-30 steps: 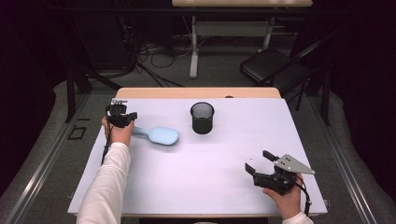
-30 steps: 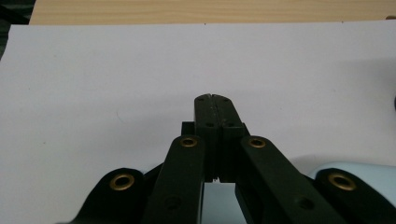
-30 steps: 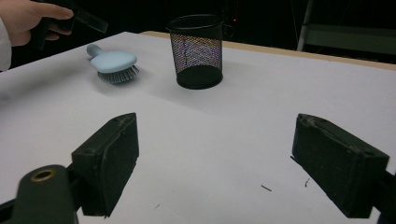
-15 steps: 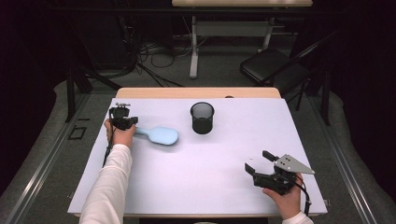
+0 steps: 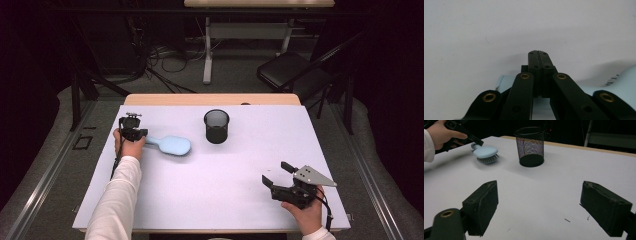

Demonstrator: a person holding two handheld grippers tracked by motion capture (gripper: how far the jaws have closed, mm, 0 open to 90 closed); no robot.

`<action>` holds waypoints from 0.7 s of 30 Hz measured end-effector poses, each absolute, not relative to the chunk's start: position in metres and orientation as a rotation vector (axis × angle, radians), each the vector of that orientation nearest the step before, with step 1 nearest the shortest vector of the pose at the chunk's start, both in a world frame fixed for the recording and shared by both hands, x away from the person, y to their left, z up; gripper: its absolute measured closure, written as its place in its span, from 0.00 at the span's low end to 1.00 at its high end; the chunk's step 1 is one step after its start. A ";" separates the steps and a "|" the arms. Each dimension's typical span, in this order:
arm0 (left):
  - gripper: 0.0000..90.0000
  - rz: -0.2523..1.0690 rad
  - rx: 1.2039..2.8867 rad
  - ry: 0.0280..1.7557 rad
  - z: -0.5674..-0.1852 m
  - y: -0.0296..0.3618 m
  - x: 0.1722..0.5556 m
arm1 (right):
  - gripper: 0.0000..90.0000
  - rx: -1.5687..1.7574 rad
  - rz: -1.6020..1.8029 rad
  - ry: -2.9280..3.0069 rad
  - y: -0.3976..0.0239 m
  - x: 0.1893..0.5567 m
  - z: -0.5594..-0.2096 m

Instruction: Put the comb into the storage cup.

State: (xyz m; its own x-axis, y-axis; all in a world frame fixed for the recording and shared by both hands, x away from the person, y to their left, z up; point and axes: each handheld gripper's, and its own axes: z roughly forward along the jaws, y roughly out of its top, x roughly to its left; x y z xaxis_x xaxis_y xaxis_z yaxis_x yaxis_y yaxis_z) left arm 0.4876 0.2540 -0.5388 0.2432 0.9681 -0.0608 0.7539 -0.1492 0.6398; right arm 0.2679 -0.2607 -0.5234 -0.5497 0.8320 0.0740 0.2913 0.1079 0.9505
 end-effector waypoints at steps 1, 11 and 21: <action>1.00 0.500 1.963 1.566 -0.539 0.254 0.488 | 0.16 1.091 1.452 1.902 -0.261 0.268 -0.523; 1.00 0.483 2.021 1.535 -0.537 0.257 0.485 | 0.16 1.085 1.452 1.908 -0.260 0.268 -0.523; 1.00 0.452 2.048 1.515 -0.535 0.261 0.477 | 0.16 1.091 1.457 1.907 -0.261 0.268 -0.523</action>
State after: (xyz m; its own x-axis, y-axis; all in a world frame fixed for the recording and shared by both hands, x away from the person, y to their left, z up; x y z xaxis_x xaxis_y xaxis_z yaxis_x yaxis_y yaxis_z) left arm 0.4771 0.2614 -0.5353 0.3090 0.9496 -0.0525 0.7659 -0.2157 0.6057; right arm 0.2682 -0.2609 -0.5233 -0.5542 0.8287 0.0786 0.2935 0.1062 0.9501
